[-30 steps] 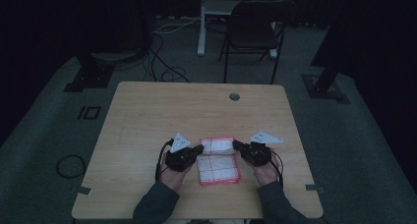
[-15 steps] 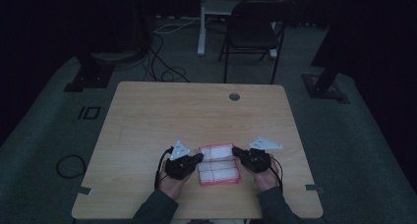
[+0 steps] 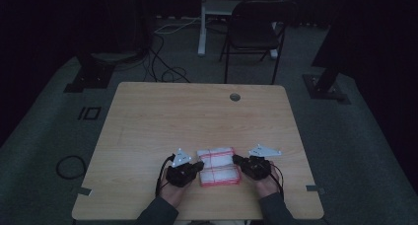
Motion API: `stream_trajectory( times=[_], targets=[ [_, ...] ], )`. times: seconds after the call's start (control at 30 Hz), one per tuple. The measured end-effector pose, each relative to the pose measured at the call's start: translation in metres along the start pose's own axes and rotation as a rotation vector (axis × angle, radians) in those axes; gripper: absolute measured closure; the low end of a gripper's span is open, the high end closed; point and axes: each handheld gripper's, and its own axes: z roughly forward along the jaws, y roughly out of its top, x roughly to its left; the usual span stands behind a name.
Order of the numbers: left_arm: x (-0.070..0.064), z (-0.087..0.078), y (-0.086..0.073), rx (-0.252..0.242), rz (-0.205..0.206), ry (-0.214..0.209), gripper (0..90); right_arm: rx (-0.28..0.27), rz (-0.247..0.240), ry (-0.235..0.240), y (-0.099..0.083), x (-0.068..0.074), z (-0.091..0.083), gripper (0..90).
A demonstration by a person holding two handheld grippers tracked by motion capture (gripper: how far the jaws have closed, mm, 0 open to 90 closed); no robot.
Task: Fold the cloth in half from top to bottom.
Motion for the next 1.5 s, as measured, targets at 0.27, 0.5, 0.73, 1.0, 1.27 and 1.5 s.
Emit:
stream_trajectory(
  times=[0.27,0.5,0.73,1.0,1.27,1.5],
  targets=[
    [-0.003,0.005,-0.011,0.035,0.003,-0.007,85.8,0.016,-0.001,-0.003,-0.006,0.002,0.0,86.4],
    [0.006,-0.008,0.002,-0.031,-0.008,0.028,77.3,0.018,0.003,-0.004,-0.008,0.002,-0.001,86.3],
    [0.027,0.0,0.019,-0.035,-0.049,0.083,76.8,0.016,0.001,-0.006,-0.008,0.003,-0.001,86.2],
    [0.019,0.014,0.015,0.019,-0.011,0.053,78.1,0.009,0.003,-0.002,-0.008,0.002,-0.002,84.2],
    [0.007,0.009,0.013,0.008,0.011,0.02,78.1,-0.04,0.037,-0.018,-0.007,-0.005,-0.01,71.4],
    [-0.005,0.007,0.004,0.019,0.034,-0.003,78.0,-0.089,0.094,-0.064,-0.006,-0.021,-0.023,68.9]
  ],
)
